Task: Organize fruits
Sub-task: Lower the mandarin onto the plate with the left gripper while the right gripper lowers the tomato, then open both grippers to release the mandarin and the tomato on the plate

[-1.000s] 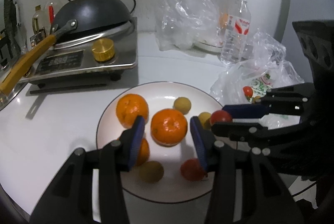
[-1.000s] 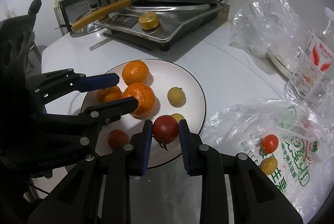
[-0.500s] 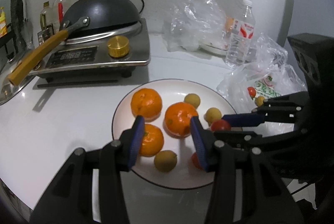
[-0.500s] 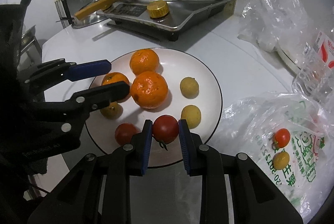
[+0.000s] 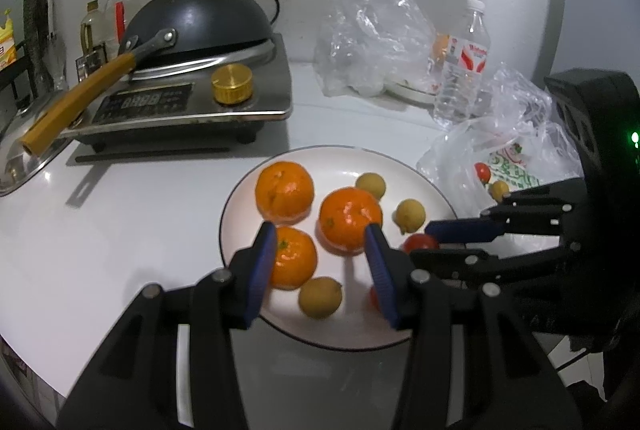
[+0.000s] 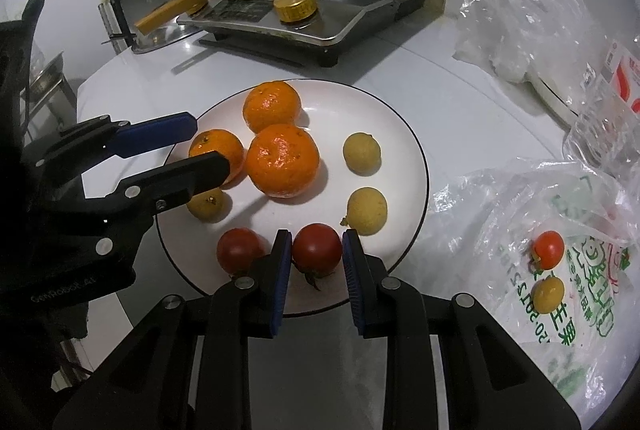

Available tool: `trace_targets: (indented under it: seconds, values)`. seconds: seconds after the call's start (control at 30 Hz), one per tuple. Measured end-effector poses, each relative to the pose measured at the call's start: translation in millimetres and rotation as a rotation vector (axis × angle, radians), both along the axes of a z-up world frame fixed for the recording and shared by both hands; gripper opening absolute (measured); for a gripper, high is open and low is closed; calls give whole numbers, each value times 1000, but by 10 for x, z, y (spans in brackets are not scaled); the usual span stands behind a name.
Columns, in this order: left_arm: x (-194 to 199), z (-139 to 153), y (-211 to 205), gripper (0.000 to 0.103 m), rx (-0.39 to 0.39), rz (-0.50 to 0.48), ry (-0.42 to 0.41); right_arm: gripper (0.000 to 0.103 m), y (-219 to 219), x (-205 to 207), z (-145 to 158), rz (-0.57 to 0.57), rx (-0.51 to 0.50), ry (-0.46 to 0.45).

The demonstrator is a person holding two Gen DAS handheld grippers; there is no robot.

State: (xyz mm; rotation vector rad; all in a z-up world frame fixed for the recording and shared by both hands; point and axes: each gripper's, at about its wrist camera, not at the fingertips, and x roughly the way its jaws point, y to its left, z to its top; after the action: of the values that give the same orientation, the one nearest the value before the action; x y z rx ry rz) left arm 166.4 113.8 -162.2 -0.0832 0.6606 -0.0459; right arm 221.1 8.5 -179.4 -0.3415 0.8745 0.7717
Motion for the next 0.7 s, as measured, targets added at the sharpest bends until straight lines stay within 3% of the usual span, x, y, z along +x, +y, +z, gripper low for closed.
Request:
trace_targets:
  seconds: [0.3,0.7]
  values:
    - [-45,18,-48,47,13,-8,1,35,-34,-50,74,-6,12,-10]
    - [-116,84,-192,47,31,-19,-4,36,-176,-135,200,-29,32,-33]
